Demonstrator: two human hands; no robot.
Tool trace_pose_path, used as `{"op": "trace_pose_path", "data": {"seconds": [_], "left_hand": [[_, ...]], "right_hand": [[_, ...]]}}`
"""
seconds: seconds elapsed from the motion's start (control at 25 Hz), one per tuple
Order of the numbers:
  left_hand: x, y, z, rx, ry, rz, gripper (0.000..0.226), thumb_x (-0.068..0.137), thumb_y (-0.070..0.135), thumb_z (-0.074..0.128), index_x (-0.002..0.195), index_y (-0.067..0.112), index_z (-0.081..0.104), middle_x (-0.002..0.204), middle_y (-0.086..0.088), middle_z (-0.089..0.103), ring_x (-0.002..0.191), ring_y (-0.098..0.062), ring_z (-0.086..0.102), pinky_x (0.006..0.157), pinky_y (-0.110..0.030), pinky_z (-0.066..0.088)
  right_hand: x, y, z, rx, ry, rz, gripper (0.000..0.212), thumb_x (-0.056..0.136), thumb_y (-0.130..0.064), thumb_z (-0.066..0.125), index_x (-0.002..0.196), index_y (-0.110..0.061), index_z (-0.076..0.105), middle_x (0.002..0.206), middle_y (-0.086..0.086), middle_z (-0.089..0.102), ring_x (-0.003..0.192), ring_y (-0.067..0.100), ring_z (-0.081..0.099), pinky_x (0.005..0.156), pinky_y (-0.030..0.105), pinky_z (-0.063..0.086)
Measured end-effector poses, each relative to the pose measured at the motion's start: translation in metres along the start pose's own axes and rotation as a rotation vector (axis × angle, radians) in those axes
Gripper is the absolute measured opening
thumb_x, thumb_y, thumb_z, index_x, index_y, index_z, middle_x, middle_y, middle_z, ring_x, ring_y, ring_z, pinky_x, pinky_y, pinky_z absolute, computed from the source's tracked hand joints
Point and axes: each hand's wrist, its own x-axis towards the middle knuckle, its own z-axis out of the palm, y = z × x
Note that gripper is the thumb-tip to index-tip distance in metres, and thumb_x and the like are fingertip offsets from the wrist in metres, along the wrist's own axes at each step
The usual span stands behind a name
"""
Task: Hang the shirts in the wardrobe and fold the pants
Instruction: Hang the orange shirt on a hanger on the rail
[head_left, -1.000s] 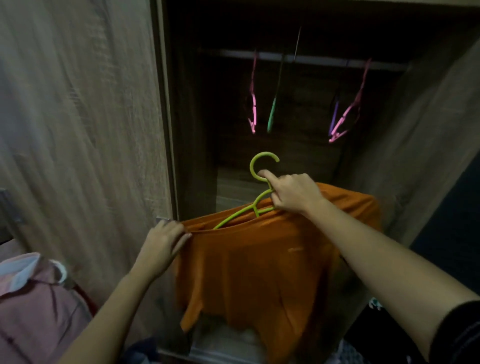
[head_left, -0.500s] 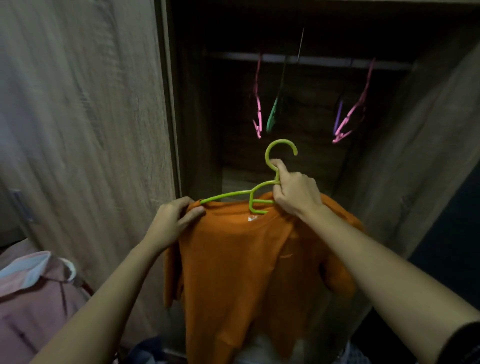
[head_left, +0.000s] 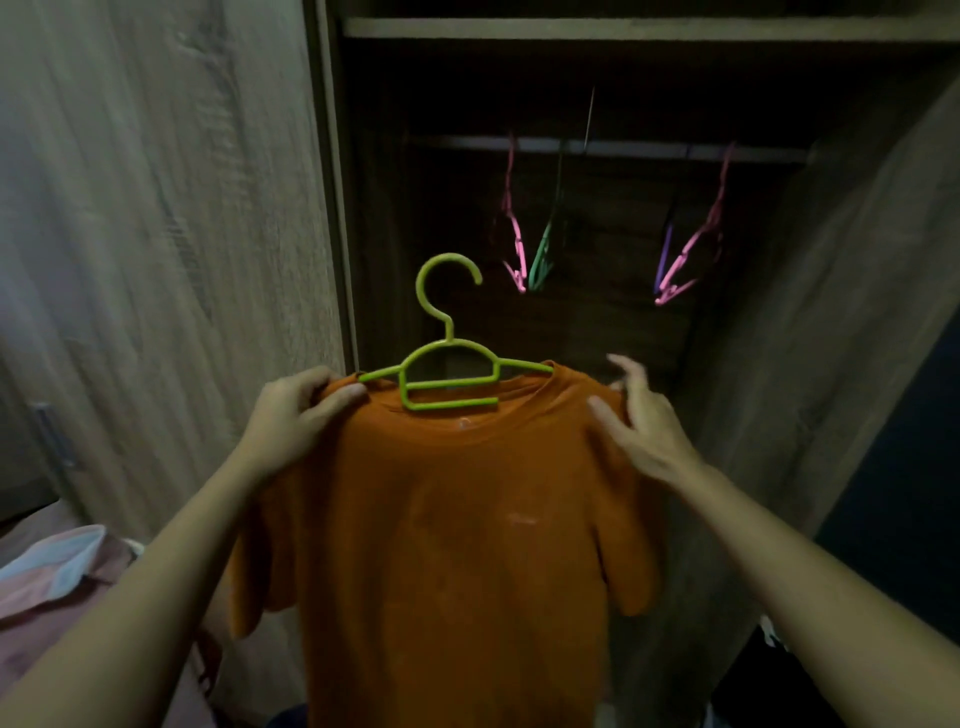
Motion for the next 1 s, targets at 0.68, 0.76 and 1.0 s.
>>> {"op": "trace_pose_path", "data": {"seconds": [0.68,0.76,1.0], "left_hand": [[0.007,0.01,-0.033,-0.063,-0.046,-0.092,0.01,0.088,0.025,0.059,0.081,0.021,0.065,0.076,-0.003,0.064,0.066,0.0,0.06,0.056,-0.008,0.045],[0.006,0.012,-0.035,-0.074,-0.031,-0.109,0.011,0.088,0.027,0.059,0.081,0.02,0.065,0.077,-0.004,0.065,0.068,-0.004,0.061,0.057,-0.01,0.046],[0.014,0.011,-0.053,-0.016,-0.152,-0.113,0.014,0.086,0.039,0.056,0.09,0.028,0.064,0.083,0.007,0.065,0.073,-0.001,0.061,0.063,-0.013,0.044]], "right_hand": [[0.012,-0.03,-0.002,0.288,-0.075,-0.062,0.033,0.098,-0.041,0.036,0.076,-0.028,0.057,0.07,-0.007,0.056,0.066,0.007,0.055,0.064,0.02,0.042],[0.013,-0.037,0.0,0.151,-0.068,-0.113,0.028,0.097,-0.043,0.035,0.089,-0.029,0.057,0.075,-0.012,0.056,0.072,0.004,0.056,0.067,0.023,0.042],[0.026,-0.066,0.001,0.142,0.027,-0.141,0.024,0.093,-0.048,0.037,0.083,-0.034,0.055,0.072,-0.01,0.058,0.073,0.006,0.059,0.074,0.034,0.05]]}}
